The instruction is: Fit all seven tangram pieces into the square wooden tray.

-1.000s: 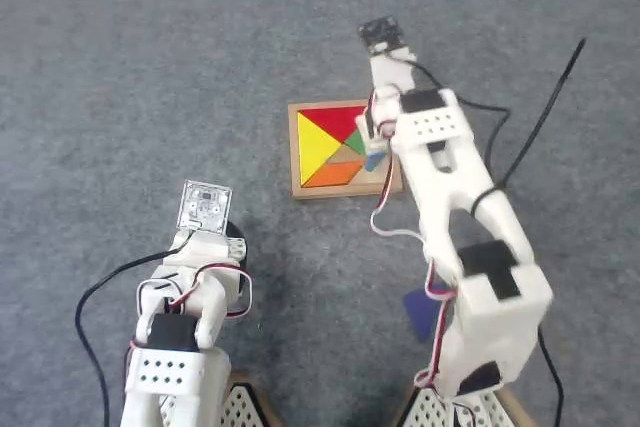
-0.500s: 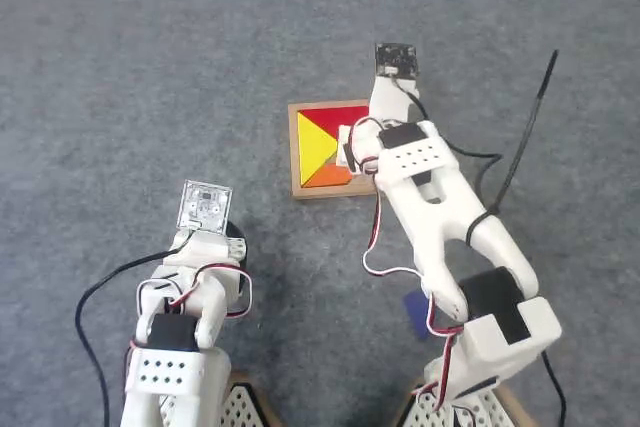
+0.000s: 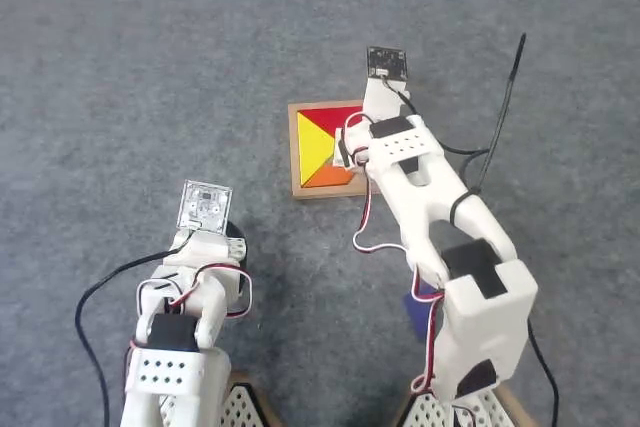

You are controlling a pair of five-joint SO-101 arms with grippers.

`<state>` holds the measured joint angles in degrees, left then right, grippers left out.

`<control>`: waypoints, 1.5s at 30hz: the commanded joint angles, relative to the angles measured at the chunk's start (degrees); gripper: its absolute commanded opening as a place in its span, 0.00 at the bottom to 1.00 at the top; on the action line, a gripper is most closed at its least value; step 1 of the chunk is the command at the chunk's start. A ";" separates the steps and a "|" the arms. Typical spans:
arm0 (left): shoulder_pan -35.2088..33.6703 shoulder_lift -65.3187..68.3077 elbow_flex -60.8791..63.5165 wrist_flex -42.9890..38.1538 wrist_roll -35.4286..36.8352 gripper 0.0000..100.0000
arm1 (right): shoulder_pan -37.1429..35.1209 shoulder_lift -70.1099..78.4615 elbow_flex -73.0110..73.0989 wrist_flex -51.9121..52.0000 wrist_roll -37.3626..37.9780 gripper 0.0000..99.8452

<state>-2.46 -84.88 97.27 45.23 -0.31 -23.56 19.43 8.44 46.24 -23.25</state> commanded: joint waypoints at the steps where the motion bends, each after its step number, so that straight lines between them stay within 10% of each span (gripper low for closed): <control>1: -0.26 -0.79 -0.48 0.44 0.44 0.02 | -0.13 -0.66 -3.69 -0.48 1.14 0.17; 32: -0.26 -0.79 -0.48 0.44 0.44 0.02 | 2.86 -12.70 -3.78 -0.31 1.23 0.04; 45: -0.26 -0.79 -0.48 0.44 0.44 0.02 | 2.59 8.75 -24.26 -2.15 3.34 0.04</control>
<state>-2.46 -84.88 97.27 45.23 -0.31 -21.10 26.29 -8.35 43.25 -21.85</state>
